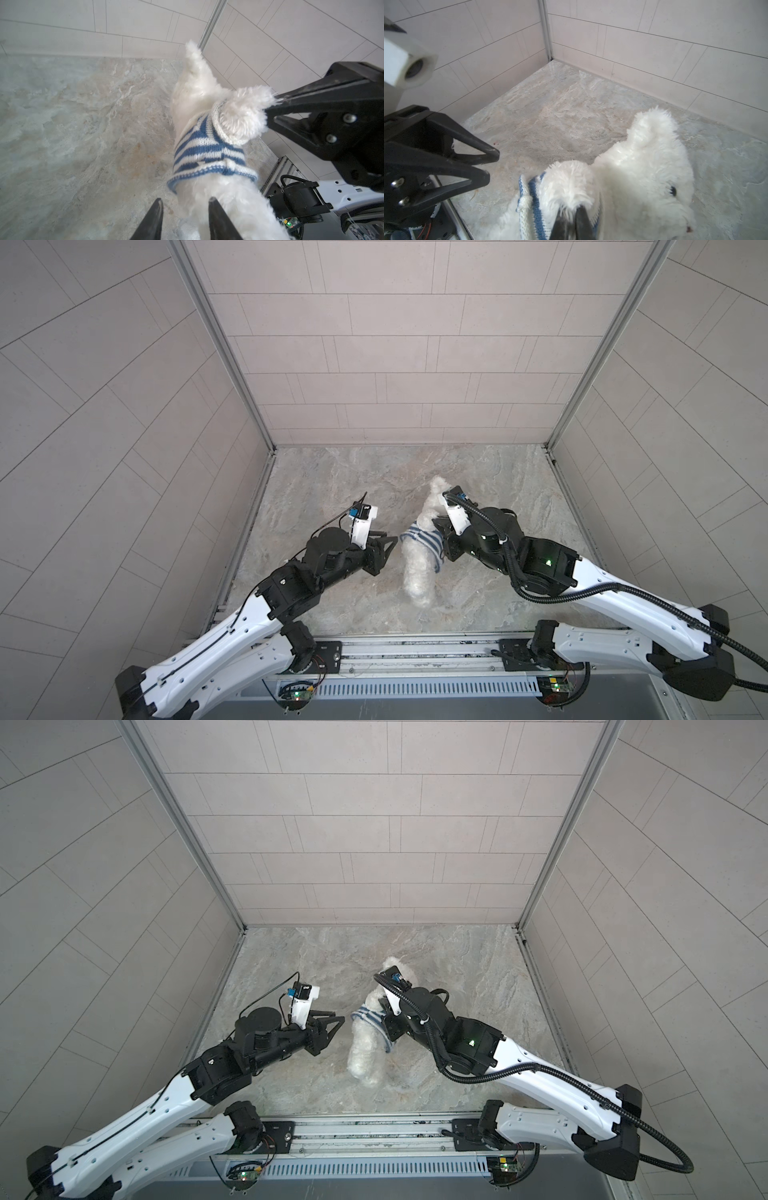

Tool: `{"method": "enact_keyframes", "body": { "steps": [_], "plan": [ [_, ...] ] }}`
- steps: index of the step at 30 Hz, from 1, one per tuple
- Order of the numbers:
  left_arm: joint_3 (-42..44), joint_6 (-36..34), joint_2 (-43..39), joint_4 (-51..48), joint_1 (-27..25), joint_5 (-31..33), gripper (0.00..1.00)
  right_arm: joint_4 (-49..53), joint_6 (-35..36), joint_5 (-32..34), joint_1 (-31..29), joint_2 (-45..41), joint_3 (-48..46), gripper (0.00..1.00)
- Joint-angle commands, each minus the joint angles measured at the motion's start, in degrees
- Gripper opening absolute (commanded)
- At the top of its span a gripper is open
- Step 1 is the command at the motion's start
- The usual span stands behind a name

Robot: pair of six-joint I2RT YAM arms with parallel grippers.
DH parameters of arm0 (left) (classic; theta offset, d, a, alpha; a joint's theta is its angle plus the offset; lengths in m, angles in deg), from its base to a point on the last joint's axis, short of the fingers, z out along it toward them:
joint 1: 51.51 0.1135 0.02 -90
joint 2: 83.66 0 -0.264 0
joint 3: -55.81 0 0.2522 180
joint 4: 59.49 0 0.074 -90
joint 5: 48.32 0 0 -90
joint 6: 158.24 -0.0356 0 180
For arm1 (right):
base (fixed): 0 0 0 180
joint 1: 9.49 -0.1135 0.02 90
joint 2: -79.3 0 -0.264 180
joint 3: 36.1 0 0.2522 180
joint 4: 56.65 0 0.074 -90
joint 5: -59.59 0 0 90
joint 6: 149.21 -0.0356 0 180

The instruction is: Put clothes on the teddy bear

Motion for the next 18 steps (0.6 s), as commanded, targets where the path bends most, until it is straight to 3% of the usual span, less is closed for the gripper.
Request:
{"method": "enact_keyframes", "body": {
  "steps": [1,6,13,18],
  "plan": [
    [1.5,1.6,-1.4,-0.5,0.0,2.9,0.41,0.1,-2.0,5.3,0.3,2.6,-0.7,0.0],
    [4.0,2.4,-2.4,-2.5,0.0,3.7,0.42,-4.4,-2.1,3.7,3.3,10.2,-3.3,0.0],
    [9.3,4.9,-10.3,-7.0,0.1,7.1,0.45,-14.5,-4.2,-2.0,7.2,23.7,-3.8,0.0],
    [9.7,4.8,-12.3,-11.4,0.1,9.3,0.46,-17.3,-7.0,-7.7,7.4,30.0,0.1,0.16]
  ]
}}
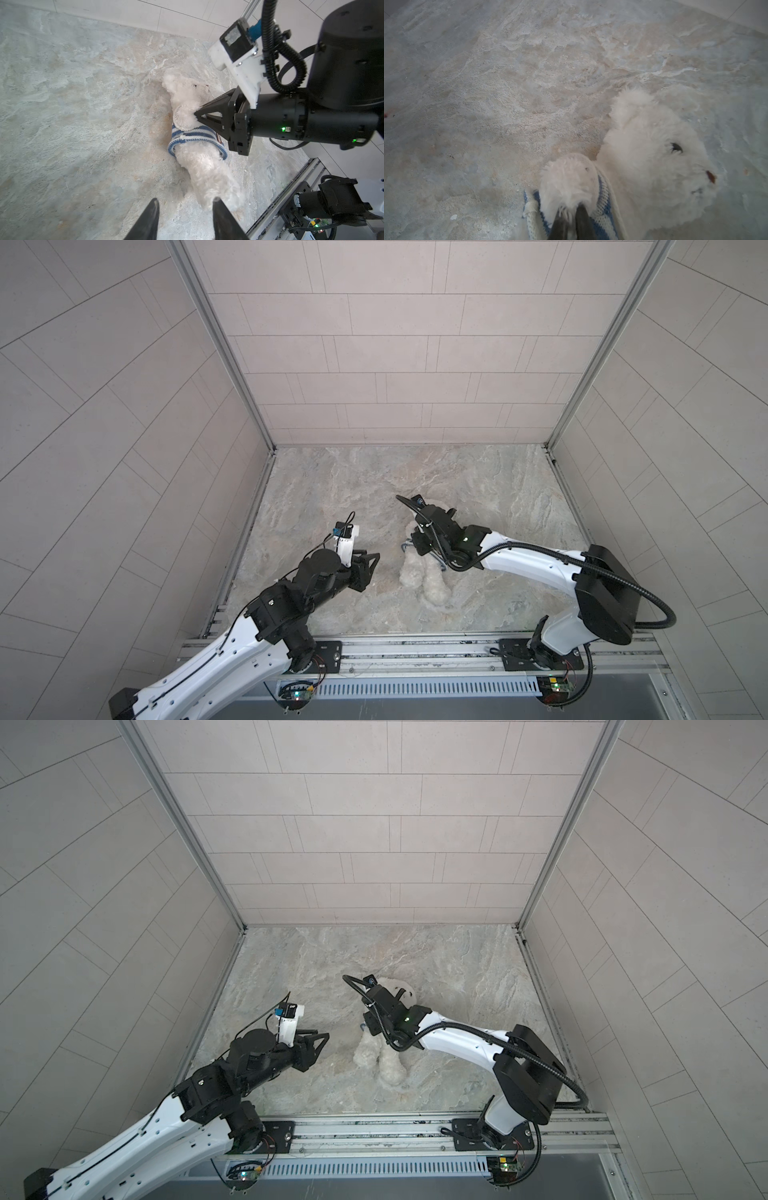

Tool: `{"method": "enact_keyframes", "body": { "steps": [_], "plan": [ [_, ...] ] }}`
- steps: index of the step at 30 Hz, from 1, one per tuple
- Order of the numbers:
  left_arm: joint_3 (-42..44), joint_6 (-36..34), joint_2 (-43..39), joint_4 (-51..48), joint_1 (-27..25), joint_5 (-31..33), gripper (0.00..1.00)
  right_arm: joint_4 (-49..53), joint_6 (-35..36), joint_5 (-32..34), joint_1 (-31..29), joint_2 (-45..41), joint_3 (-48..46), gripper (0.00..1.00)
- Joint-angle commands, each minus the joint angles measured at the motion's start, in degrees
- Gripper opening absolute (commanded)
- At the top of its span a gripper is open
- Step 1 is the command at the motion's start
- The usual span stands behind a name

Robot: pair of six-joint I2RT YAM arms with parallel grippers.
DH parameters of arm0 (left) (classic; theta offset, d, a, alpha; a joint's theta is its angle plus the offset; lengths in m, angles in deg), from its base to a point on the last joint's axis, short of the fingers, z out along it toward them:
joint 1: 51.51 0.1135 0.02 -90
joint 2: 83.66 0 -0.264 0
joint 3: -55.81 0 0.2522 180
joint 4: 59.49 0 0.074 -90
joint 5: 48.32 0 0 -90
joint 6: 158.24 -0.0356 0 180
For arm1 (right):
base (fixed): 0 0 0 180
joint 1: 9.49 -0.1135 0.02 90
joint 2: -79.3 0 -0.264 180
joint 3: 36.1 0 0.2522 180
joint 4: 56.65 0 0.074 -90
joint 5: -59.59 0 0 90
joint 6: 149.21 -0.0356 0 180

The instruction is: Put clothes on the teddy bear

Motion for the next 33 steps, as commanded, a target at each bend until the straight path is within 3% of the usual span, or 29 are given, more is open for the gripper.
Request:
{"method": "enact_keyframes", "body": {
  "steps": [1,3,7,11,17,23,30,33],
  "plan": [
    [0.2,0.1,-0.7,-3.9,0.1,2.8,0.47,-4.0,-4.0,-4.0,0.1,0.8,3.1,0.19],
    [-0.4,-0.5,-0.3,-4.3,0.1,2.7,0.47,-4.5,-4.4,-5.1,0.1,-0.3,3.0,0.25],
    [-2.1,-2.9,1.3,-1.9,0.1,-3.4,0.48,-9.3,-4.2,-7.2,0.0,-8.6,-2.4,0.43],
    [-3.1,-3.2,5.9,3.3,0.0,-7.3,0.48,-11.4,-5.1,-3.7,0.8,-20.1,-10.7,0.56],
    [-9.1,-1.1,20.7,13.1,-1.3,-13.1,0.48,-0.2,-7.5,0.5,4.8,-34.1,-18.6,0.61],
    [-20.5,-1.2,40.1,11.8,-8.0,-12.0,0.43,1.5,-13.1,-4.3,14.9,-45.7,-30.2,0.65],
    [-29.8,-4.2,54.9,7.8,-8.4,-5.7,0.37,0.7,-13.6,-7.9,18.5,-44.9,-34.1,0.65],
    [-28.8,-3.4,58.7,7.5,-6.7,-3.4,0.3,-1.2,-14.1,-9.3,18.5,-43.0,-34.9,0.64]
  ]
}}
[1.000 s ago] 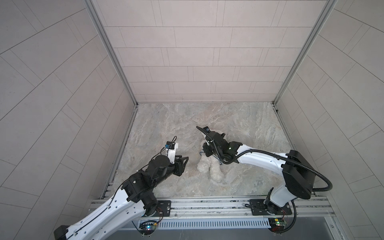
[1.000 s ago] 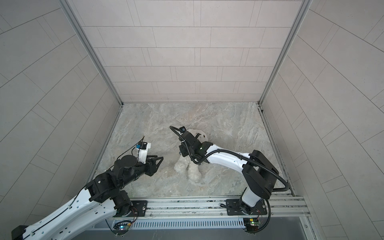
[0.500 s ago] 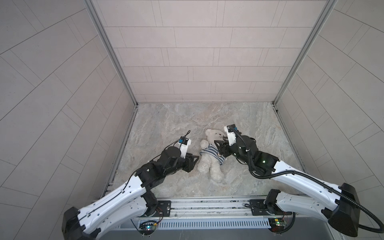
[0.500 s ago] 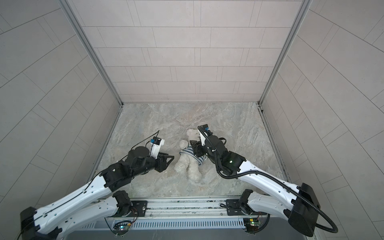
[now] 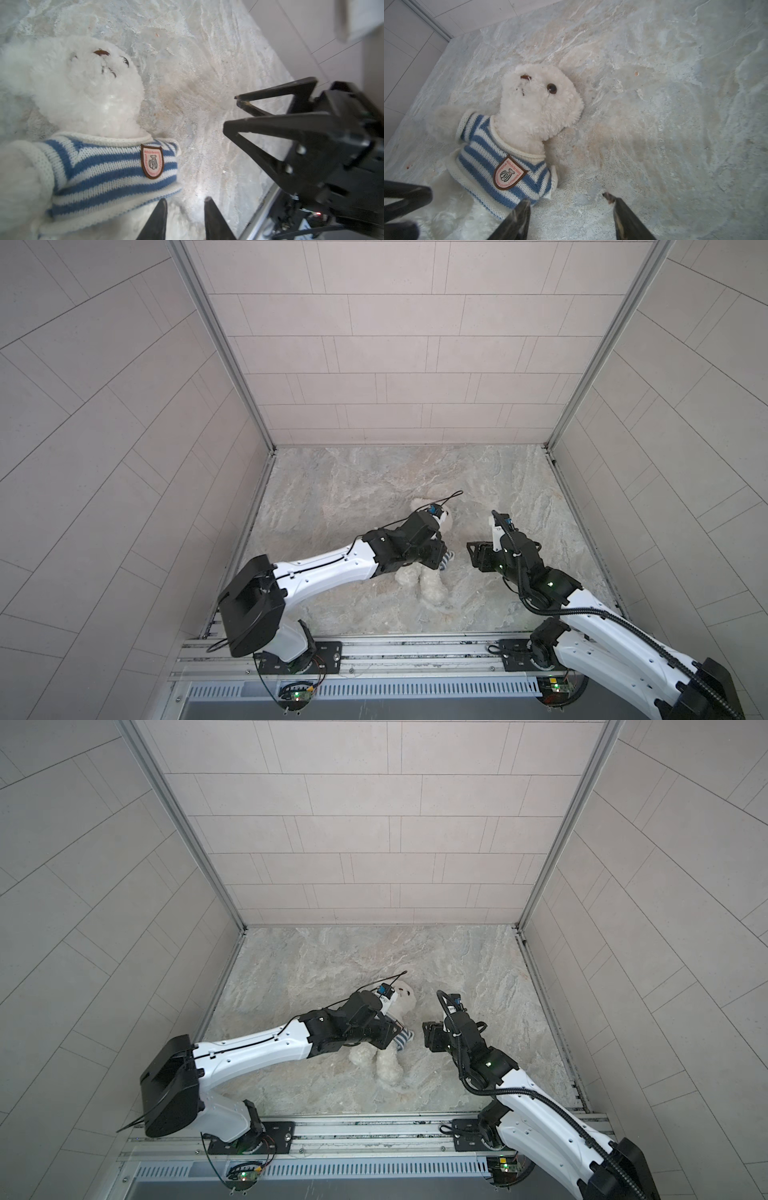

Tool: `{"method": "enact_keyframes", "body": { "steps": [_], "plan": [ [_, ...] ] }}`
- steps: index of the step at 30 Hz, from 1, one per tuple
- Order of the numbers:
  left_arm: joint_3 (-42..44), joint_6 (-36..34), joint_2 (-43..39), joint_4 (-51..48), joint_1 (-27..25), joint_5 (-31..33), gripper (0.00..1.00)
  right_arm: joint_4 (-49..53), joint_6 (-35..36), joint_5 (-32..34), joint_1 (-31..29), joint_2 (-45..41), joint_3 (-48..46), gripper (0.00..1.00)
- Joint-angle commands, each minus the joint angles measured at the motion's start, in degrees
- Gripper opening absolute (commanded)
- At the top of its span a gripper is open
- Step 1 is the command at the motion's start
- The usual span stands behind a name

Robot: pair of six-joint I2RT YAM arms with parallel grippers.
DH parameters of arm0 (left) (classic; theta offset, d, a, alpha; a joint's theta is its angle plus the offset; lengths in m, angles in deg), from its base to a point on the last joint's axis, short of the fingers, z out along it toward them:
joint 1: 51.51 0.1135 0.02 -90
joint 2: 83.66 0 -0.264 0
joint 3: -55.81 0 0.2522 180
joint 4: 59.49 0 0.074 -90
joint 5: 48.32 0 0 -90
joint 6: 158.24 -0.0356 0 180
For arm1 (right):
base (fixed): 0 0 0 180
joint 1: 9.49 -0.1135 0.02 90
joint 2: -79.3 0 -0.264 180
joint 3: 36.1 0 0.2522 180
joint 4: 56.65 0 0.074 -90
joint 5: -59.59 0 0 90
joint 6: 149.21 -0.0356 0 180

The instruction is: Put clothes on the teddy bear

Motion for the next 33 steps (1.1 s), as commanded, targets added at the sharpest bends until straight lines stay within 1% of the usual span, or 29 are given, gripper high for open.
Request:
{"method": "enact_keyframes", "body": {
  "steps": [1,5,15,20,24,26,29,33],
  "plan": [
    [1.8,0.3,2.3,-1.4,2.7,3.7,0.28,-2.8,-2.1,-2.3,0.2,1.1,-1.0,0.64],
    [9.5,2.1,1.9,4.2,6.6,3.5,0.25,-5.0,-2.7,-2.6,0.2,2.3,-2.6,0.62],
    [17.1,1.4,5.1,12.0,11.0,1.1,0.19,-11.2,-2.7,-5.9,-0.7,9.1,-3.5,0.56],
    [19.5,0.1,6.1,16.0,12.2,-0.6,0.16,-12.2,-0.4,-7.3,-3.2,12.2,0.2,0.45],
    [21.2,0.2,6.3,19.0,13.0,-2.7,0.14,-14.2,0.0,-8.7,-3.8,16.0,1.9,0.31],
    [21.6,-0.1,6.0,19.7,13.0,-3.1,0.13,-15.8,-0.2,-9.0,-4.0,17.6,2.4,0.26],
    [22.0,-0.3,6.1,20.0,13.0,-2.8,0.11,-17.3,-0.6,-9.0,-4.3,19.7,3.4,0.23],
    [22.9,-0.3,6.1,21.0,13.1,-3.4,0.09,-19.6,-0.8,-9.6,-4.5,22.9,4.7,0.22]
  ]
}}
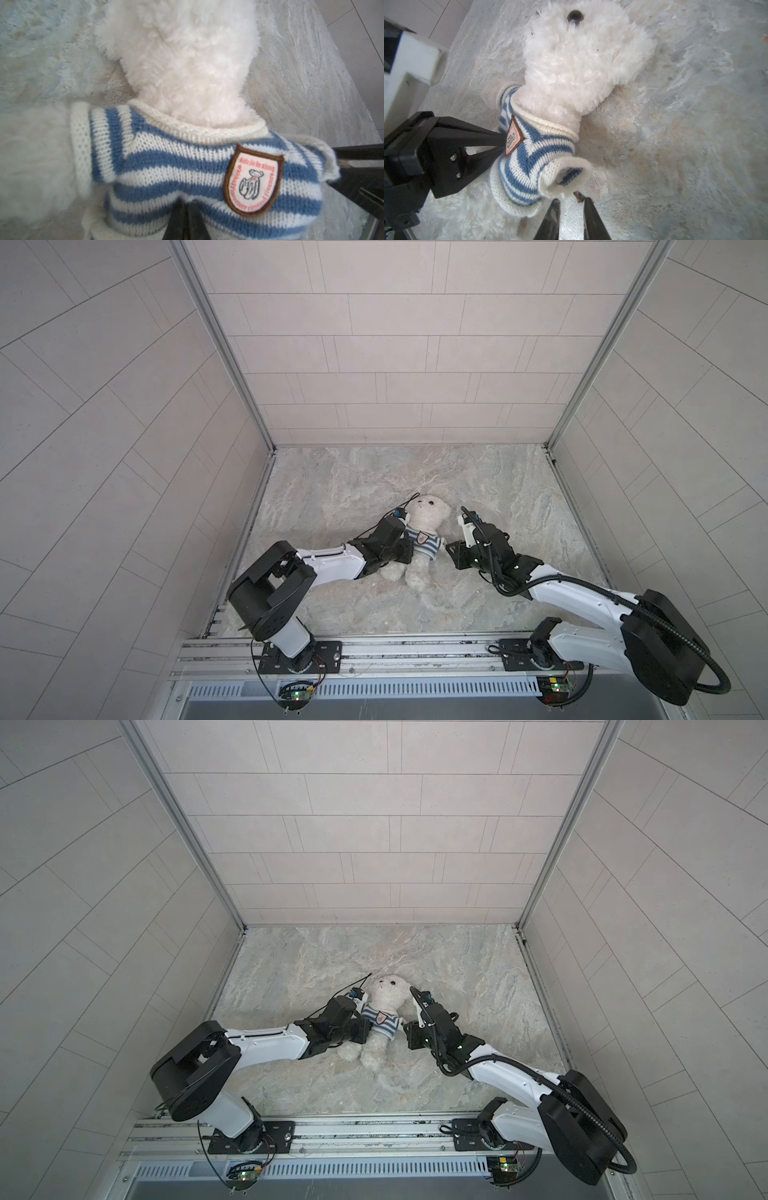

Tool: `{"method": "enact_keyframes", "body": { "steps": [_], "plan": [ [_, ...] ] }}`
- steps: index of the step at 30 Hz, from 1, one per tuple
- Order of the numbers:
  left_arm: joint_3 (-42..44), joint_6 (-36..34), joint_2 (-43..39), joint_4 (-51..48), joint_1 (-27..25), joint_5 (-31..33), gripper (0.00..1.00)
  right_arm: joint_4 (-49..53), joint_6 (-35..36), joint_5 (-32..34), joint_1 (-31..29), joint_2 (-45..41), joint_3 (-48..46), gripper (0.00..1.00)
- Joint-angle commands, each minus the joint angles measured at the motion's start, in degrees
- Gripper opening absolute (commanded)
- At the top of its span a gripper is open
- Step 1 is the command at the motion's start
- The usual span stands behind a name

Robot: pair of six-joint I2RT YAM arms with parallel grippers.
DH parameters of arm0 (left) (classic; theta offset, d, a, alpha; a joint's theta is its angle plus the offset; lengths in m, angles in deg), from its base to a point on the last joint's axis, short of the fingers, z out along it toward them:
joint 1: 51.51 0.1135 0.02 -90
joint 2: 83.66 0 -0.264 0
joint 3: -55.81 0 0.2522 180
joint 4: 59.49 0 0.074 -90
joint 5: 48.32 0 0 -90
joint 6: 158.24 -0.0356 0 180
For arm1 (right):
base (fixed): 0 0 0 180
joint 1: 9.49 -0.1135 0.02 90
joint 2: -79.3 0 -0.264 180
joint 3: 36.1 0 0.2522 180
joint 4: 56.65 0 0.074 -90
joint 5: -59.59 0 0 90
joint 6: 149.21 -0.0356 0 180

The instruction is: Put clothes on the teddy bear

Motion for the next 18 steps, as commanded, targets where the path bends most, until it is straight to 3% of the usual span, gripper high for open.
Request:
{"method": "enact_keyframes", "body": {
  "steps": [1,6,18],
  "plan": [
    [2.6,-1.0,2.3,-4.0,0.4,-0.6,0.09,-2.9,-0.6,-0.6,-0.5,2.2,2.3,0.22],
    [3.0,-0.9,2.1,-3.5,0.5,-0.9,0.08,-4.8,-0.7,-2.4,-0.6,5.5,3.7,0.23],
    [3.5,-0.6,1.5,-2.4,0.4,-1.5,0.08,-9.8,-3.9,-7.6,-1.1,9.3,3.7,0.37]
  ]
}}
